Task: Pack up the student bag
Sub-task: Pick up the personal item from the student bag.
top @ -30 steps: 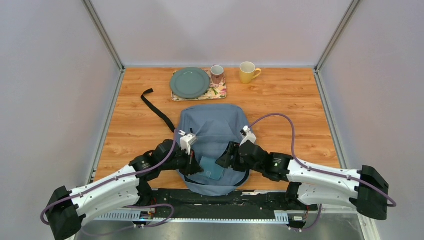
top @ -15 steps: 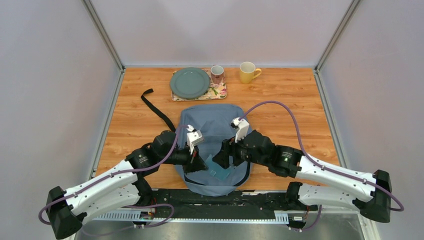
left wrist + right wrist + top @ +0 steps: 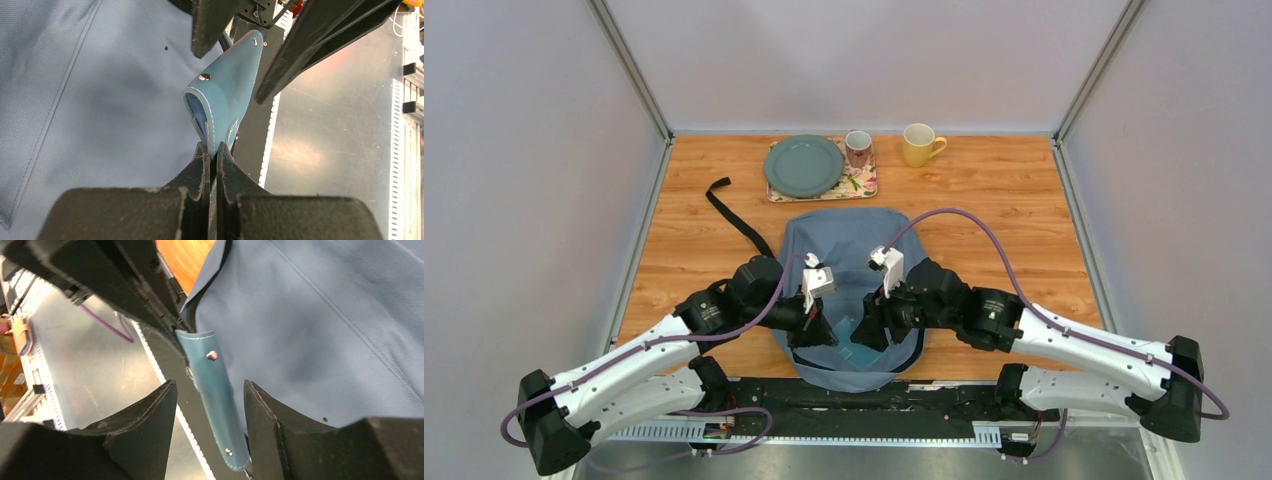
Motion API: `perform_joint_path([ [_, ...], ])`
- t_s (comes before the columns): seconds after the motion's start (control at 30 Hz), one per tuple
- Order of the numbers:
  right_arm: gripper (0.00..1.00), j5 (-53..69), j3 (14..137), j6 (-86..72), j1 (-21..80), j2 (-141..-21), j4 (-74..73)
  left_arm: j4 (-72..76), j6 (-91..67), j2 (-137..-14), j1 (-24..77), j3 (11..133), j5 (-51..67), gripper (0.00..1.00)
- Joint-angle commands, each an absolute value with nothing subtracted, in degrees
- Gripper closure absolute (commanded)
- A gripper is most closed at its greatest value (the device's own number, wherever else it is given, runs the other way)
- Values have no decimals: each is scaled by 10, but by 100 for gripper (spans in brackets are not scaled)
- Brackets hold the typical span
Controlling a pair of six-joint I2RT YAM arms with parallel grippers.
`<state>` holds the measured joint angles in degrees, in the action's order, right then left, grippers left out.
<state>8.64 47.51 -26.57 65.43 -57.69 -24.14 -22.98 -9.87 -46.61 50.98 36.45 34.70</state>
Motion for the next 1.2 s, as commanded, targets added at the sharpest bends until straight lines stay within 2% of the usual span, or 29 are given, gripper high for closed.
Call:
perform_joint_path([
  [0.0,46,145,465,-249,655,-556,-229,-229,-79,-455,512,389,365,100],
  [0.07,46,178,461,-252,654,-561,-222,-212,-90,-454,512,387,373,100],
  [0.23,45,174,455,-260,654,-578,-224,-196,-96,-453,512,384,390,100],
  [0.3,60,178,455,-261,654,-582,-221,-193,-99,-449,512,382,394,100],
  [0.33,75,179,457,-262,654,-583,-221,-191,-102,-447,512,380,395,100],
  [0.43,100,176,456,-265,654,-577,-215,-192,-105,-446,512,377,395,100],
  [0.47,100,169,455,-266,654,-574,-220,-194,-116,-444,512,378,363,98],
  [0.5,100,146,454,-272,654,-570,-224,-206,-121,-443,512,381,335,89],
  [0.53,100,127,453,-278,654,-563,-231,-215,-126,-439,512,388,271,71],
  [0.6,100,46,447,-294,654,-544,-266,-241,-129,-432,512,401,196,43],
  [0.63,100,15,448,-321,654,-538,-285,-247,-129,-422,512,414,112,27],
  [0.73,100,-79,445,-379,654,-512,-364,-236,-109,-411,512,444,-14,11],
  [0.77,100,-93,440,-394,654,-500,-384,-233,-100,-416,511,454,-43,9],
  [0.9,100,-134,399,-465,654,-397,-387,-243,-64,-492,505,530,-119,7],
  [1.03,100,-163,366,-519,655,-301,-385,-253,-70,-605,503,598,-122,15],
  [1.17,100,-177,355,-545,655,-241,-388,-214,-57,-668,503,606,-94,22],
])
